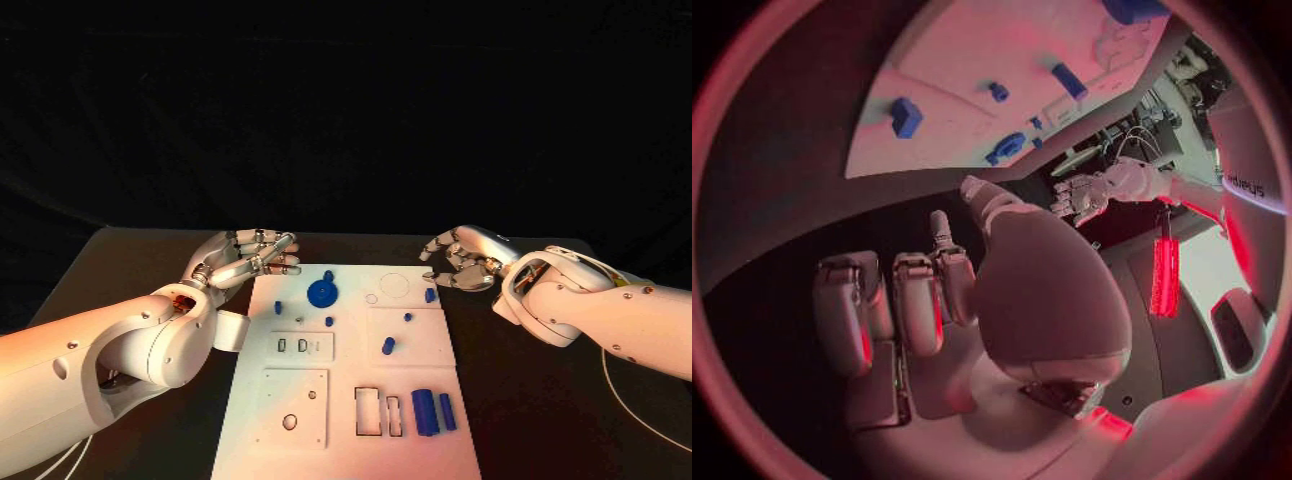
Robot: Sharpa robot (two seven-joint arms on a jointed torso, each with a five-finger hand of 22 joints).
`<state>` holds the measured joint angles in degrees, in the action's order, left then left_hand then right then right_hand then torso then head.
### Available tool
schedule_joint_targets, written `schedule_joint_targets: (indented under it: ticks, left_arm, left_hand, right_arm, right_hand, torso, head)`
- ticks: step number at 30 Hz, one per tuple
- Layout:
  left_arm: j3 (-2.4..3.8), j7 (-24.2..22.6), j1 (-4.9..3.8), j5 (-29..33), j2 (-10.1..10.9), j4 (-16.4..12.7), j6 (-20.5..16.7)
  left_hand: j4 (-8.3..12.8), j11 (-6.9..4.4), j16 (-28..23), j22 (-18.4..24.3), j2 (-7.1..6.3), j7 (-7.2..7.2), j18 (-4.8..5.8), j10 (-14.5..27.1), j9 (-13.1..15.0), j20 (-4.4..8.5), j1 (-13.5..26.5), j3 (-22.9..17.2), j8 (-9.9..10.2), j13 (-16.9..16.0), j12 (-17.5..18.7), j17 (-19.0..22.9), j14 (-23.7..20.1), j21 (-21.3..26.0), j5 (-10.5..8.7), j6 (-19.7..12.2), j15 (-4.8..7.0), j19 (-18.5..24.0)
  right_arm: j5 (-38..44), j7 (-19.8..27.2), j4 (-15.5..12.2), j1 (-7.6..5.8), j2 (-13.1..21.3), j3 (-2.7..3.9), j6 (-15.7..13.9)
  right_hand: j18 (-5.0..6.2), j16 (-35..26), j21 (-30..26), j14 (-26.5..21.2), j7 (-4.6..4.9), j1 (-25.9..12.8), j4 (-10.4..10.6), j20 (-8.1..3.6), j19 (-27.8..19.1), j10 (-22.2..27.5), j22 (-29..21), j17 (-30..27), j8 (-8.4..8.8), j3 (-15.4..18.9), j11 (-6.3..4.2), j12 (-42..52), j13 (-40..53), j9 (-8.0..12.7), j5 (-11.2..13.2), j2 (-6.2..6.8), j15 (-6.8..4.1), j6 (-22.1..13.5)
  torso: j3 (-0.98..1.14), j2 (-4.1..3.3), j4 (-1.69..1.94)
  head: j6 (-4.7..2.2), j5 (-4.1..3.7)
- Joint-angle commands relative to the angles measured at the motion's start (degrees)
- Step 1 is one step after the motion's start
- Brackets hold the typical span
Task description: Assemble the parts on the task board
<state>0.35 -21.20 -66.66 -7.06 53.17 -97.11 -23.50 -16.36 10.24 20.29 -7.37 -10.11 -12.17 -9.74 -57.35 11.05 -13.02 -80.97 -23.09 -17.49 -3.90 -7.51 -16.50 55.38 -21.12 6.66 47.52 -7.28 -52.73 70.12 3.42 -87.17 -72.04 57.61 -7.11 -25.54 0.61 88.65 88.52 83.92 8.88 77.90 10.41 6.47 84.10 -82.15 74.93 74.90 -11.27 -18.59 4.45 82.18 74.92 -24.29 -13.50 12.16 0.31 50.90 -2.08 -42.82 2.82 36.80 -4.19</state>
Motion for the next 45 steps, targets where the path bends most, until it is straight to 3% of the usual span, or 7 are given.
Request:
schedule_joint_targets:
  ticks: [1, 3, 8, 10, 26, 34, 45]
  left_arm:
    - [0.04, -0.55, -0.04, -0.21, -0.1, 0.03, 1.7]
    - [0.04, -0.55, -0.03, -0.21, -0.09, 0.12, 1.76]
    - [0.03, -0.57, -0.02, -0.21, -0.15, 0.31, 1.86]
    - [0.03, -0.57, -0.01, -0.21, -0.16, 0.37, 1.87]
    - [0.03, -0.54, 0.01, -0.21, -0.03, 0.5, 1.88]
    - [0.03, -0.48, 0.01, -0.21, -0.02, 0.52, 1.89]
    - [0.03, -0.29, 0.01, -0.21, 0.01, 0.52, 1.98]
  left_hand:
    - [0.19, -0.09, -0.08, 0.08, 0.06, -1.03, -0.71, -0.14, 0.08, -0.23, 0.09, -0.28, 0.05, -0.07, 0.06, -0.05, -0.18, -0.1, -0.22, -0.09, -0.14, -0.1]
    - [0.19, -0.09, -0.08, 0.08, 0.06, -1.03, -0.71, -0.14, 0.08, -0.23, 0.09, -0.28, 0.05, -0.07, 0.06, -0.05, -0.18, -0.1, -0.22, -0.09, -0.14, -0.1]
    - [0.19, -0.09, -0.08, 0.08, 0.06, -1.03, -0.71, -0.14, 0.08, -0.23, 0.09, -0.28, 0.05, -0.07, 0.06, -0.05, -0.18, -0.1, -0.22, -0.09, -0.14, -0.1]
    - [0.19, -0.09, -0.08, 0.08, 0.06, -1.03, -0.71, -0.14, 0.08, -0.23, 0.09, -0.28, 0.05, -0.07, 0.06, -0.05, -0.18, -0.1, -0.22, -0.09, -0.14, -0.1]
    - [0.19, -0.13, -0.07, 0.09, 0.04, -0.99, -0.72, -0.31, 0.12, -0.22, 0.07, -0.3, 0.01, -0.09, 0.07, -0.13, -0.18, -0.12, -0.23, -0.01, -0.11, -0.11]
    - [0.19, -0.13, -0.07, 0.09, 0.04, -0.99, -0.72, -0.31, 0.12, -0.22, 0.07, -0.3, 0.01, -0.09, 0.07, -0.13, -0.18, -0.12, -0.23, -0.01, -0.11, -0.11]
    - [0.19, -0.14, -0.07, 0.1, 0.04, -0.99, -0.72, -0.32, 0.13, -0.22, 0.06, -0.31, 0.01, -0.09, 0.1, -0.16, -0.19, -0.13, -0.23, -0.01, -0.11, -0.11]
  right_arm:
    - [-4.7, 5.78, 1.18, 0.55, 0.55, -0.05, 3.79]
    - [-4.93, 6.33, 2.14, 0.92, 0.74, -0.06, 4.05]
    - [-4.98, 6.64, 3.42, 1.83, 0.74, -0.09, 4.49]
    - [-4.93, 6.58, 3.89, 2.27, 0.56, -0.1, 4.58]
    - [-4.67, 5.52, 5.94, 4.35, -1.62, -0.11, 4.29]
    - [-4.44, 4.92, 6.81, 4.79, -2.93, -0.11, 3.73]
    - [-4.36, 4.06, 7.59, 5.21, -4.28, -0.13, 3.71]
  right_hand:
    - [-0.04, 0.38, -0.28, 5.36, -0.21, 0.6, -0.41, -0.11, 4.48, -0.01, 13.61, 11.95, 0.3, -0.05, -0.43, 0.11, 5.81, -0.01, 0.22, 0.13, -0.22, -0.08]
    - [-0.05, 0.42, -0.25, 5.39, -0.06, 0.66, -0.55, -0.17, 4.5, 0.05, 13.63, 12.08, 0.68, 0.01, -0.37, 0.05, 5.75, 0.09, 0.12, 0.4, -0.23, -0.6]
    - [-0.03, 0.44, -0.34, 5.4, 0.49, 0.66, -0.68, -0.08, 4.43, 0.23, 13.57, 12.12, 1.32, 0.13, 0.06, -0.12, 5.56, 0.23, -0.12, 0.61, 0.05, -1.5]
    - [-0.03, 0.44, -0.34, 5.4, 0.65, 0.65, -0.7, -0.01, 4.44, 0.27, 13.58, 12.15, 1.48, 0.18, 0.2, -0.15, 5.53, 0.26, -0.18, 0.64, 0.16, -1.73]
    - [-0.06, 0.49, -0.26, 5.43, 1.08, 0.48, -0.56, 0.27, 4.51, 0.15, 13.66, 12.28, 1.78, 0.21, 0.61, -0.01, 5.7, 0.25, -0.71, 0.35, 0.53, -2.06]
    - [-0.09, 0.52, -0.18, 5.45, 1.13, 0.6, -0.54, 0.43, 4.58, 0.0, 13.73, 12.37, 1.65, -0.1, 0.68, 0.16, 5.87, 0.11, -0.98, -0.19, 0.65, -1.66]
    - [-0.14, 0.55, 0.01, 5.47, 1.08, 0.59, -0.42, 0.56, 4.73, -0.46, 13.89, 12.45, 1.33, -0.71, 0.65, 0.61, 6.35, -0.12, -0.98, -1.05, 0.67, -0.69]
  torso:
    - [0.39, 0.03, -0.37]
    - [0.57, 0.01, -0.5]
    - [0.73, -0.01, -0.46]
    - [0.6, 0.01, -0.43]
    - [0.4, 0.01, -0.43]
    - [0.42, 0.04, -0.47]
    - [0.42, 0.05, -0.56]
  head:
    - [-0.02, -0.05]
    - [0.05, 0.05]
    - [0.01, 0.09]
    - [0.13, 0.1]
    - [0.82, 0.35]
    - [1.07, 0.87]
    - [1.31, 0.9]
